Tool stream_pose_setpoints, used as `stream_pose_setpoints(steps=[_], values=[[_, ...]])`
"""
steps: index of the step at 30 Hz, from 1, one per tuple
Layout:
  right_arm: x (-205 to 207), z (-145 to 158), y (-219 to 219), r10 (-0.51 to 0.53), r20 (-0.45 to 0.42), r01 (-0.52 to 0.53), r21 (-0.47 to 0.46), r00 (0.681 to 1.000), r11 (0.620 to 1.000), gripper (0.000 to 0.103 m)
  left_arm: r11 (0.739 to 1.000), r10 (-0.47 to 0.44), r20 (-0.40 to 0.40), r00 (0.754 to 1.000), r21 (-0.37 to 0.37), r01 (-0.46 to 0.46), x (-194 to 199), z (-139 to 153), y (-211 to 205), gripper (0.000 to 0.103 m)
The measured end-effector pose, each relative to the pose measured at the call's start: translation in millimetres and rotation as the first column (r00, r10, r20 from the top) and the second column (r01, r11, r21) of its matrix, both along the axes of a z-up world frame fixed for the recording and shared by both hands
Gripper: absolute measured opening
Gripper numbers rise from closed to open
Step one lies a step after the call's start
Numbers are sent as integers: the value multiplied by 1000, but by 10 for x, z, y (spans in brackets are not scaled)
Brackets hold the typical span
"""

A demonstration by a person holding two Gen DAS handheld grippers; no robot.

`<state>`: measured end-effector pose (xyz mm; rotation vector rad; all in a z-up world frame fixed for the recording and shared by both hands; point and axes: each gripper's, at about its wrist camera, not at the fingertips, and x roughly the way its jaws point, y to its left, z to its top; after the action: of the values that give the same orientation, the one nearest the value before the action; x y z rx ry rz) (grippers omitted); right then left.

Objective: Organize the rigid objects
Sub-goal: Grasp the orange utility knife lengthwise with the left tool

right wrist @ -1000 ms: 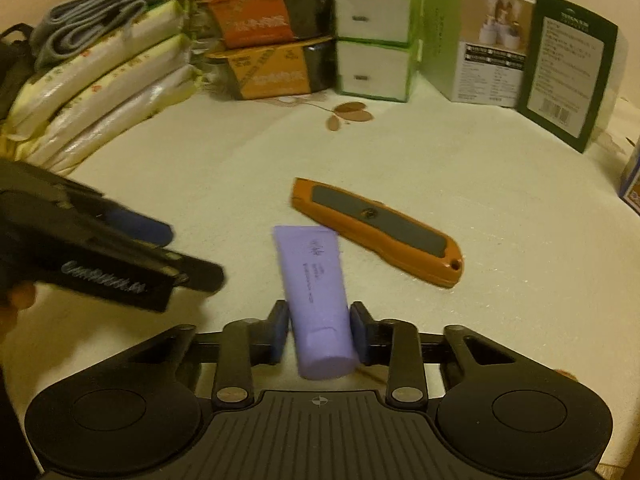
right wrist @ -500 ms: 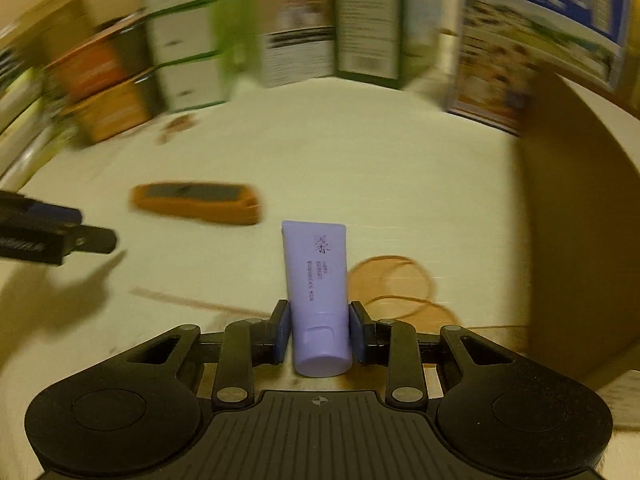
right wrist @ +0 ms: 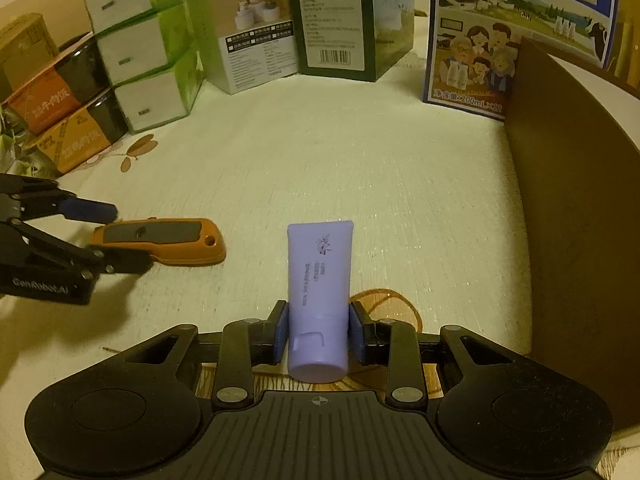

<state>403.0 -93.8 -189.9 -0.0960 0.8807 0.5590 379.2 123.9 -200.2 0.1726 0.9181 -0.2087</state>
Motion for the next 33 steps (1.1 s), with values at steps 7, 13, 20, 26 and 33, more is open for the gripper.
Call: stream_pose_setpoints(steps=[7, 13, 20, 26, 33], values=[[-16, -10, -7, 11, 7, -11, 0, 1000, 1000, 28, 995, -88, -56, 995, -47, 86, 128, -27, 65, 63], [-37, 4, -17, 18, -2, -18, 0, 1000, 1000, 28, 994, -96, -70, 993, -49, 93, 20, 22, -28, 41], [-133, 12, -83, 20, -5, -20, 2, 1000, 1000, 28, 989, -73, -90, 993, -131, 61, -268, 81, -236, 34], [-203, 15, -89, 28, 12, -28, -12, 1000, 1000, 28, 990, 90, -63, 994, -104, -96, -322, 82, -401, 37], [-136, -1, -41, 24, 17, -24, -19, 1000, 1000, 29, 971, 203, -59, 977, -116, -208, -135, 79, -377, 46]])
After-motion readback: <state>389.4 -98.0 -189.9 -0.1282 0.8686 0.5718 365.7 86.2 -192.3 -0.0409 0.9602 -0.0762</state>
